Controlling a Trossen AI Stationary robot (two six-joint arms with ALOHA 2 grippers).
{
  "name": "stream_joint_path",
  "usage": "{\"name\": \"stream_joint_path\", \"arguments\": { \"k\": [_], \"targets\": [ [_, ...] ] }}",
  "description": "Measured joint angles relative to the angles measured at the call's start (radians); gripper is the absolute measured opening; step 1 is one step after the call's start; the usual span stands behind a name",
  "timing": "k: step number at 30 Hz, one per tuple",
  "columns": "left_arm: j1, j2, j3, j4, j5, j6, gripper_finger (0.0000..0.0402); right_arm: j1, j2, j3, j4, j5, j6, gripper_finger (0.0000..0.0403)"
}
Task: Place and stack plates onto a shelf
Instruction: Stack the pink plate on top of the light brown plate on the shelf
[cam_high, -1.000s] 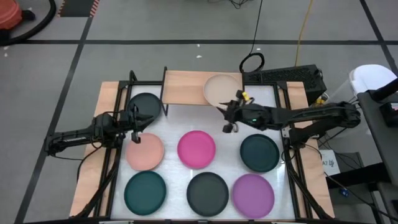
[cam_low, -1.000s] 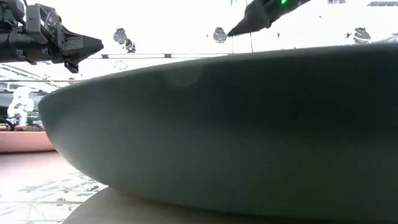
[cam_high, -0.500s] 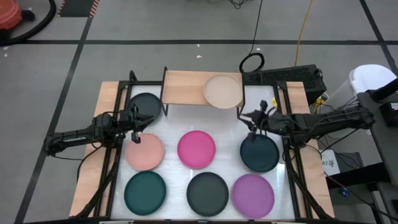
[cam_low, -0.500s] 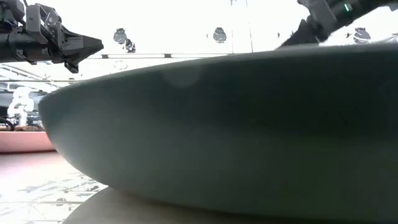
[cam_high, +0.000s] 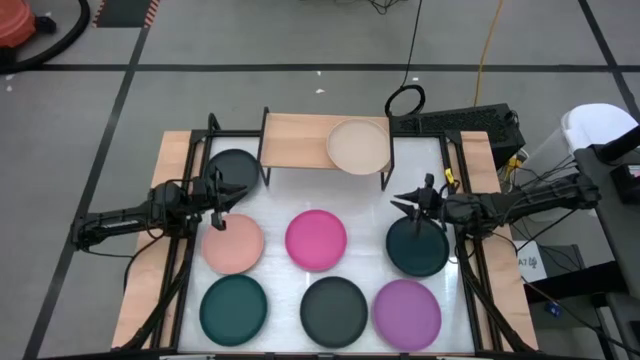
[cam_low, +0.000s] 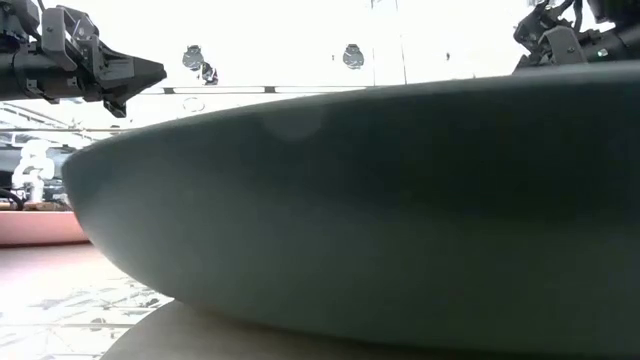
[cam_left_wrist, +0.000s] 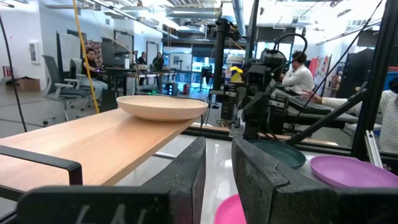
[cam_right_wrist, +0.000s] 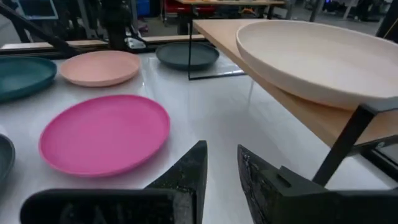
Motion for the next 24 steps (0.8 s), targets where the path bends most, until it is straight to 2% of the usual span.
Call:
{"name": "stream_joint_path", "arguments": {
  "k": [10,12,18,21,24],
  "targets": [
    [0.0,0.0,0.0,0.065,-0.004,0.042,0.0083,0.0,0.001,-0.002,0.024,-0.016,0.003,0.0073],
    [0.0,0.0,0.0,0.15,-0.006,0.028,0.0083,0.0,0.001,-0.002,0.024,-0.016,0.003,0.0073],
    [-0.008,0.0,0.0,0.503,0.02,-0.226,0.0083,0.0,0.001,-0.002,0.024,-0.016,0.004,0.0073],
    [-0.008,0.0,0.0,0.716,0.019,-0.242,0.0083,0.0,0.001,-0.002,0.024,-0.016,0.004,0.0073],
    [-0.008,0.0,0.0,0.862,-0.006,-0.213,0.0083,0.0,0.001,-0.002,0.024,-0.016,0.004,0.0073]
  ]
}}
